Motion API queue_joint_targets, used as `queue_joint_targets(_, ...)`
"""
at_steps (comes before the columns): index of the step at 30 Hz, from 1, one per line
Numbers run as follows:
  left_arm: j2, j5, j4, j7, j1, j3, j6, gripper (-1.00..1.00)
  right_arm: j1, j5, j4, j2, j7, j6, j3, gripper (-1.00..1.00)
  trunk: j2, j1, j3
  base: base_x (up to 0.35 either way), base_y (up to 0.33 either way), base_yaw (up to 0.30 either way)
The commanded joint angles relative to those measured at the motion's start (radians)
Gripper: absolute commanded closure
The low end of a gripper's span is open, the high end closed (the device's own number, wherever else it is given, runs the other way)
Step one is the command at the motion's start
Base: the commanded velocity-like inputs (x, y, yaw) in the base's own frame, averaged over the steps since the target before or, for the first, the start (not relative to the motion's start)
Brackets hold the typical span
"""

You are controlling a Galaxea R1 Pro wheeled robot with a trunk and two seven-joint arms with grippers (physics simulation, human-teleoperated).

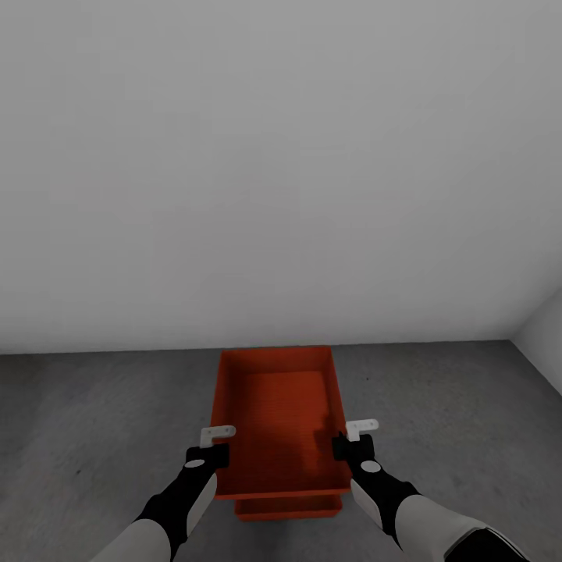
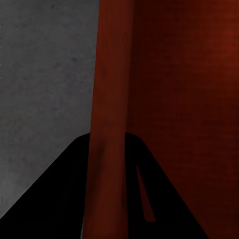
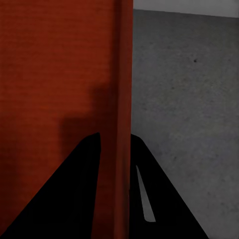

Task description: Move the two storage containers from the living room to the garage. In the garage, place one container on the floor and stack the other container on top of it (either order is fine).

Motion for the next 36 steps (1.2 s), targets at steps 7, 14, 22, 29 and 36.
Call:
queue_joint_targets(7,0.013,-0.014,-0.005,0.064,0.0,0.026,-0.013,1.0,-0.001,-0.043,0.0,0.0,0.0,0.001,-0.041,1.0,-0.001,0.0,-0.001,0.0,0.0,0.0)
queue_joint_targets(14,0.013,-0.014,-0.005,0.064,0.0,0.026,-0.013,1.0,-0.001,-0.043,0.0,0.0,0.0,0.002,-0.041,1.0,-0.001,0.0,-0.001,0.0,0.0,0.0)
queue_joint_targets(22,0.013,-0.014,-0.004,0.064,0.0,0.027,-0.013,1.0,-0.001,-0.043,0.0,0.0,0.001,0.003,-0.041,1.0,-0.001,0.0,-0.001,0.0,0.0,0.0)
queue_joint_targets(29,0.013,-0.015,-0.004,0.063,0.0,0.026,-0.013,1.0,-0.001,-0.043,0.0,0.0,0.0,0.002,-0.041,1.0,-0.029,0.015,-0.013,0.0,0.0,0.0)
queue_joint_targets(36,0.013,-0.016,-0.004,0.063,0.0,0.025,-0.013,1.0,-0.001,-0.043,0.0,0.0,0.0,0.002,-0.041,1.0,-0.078,0.042,-0.035,0.0,0.0,0.0)
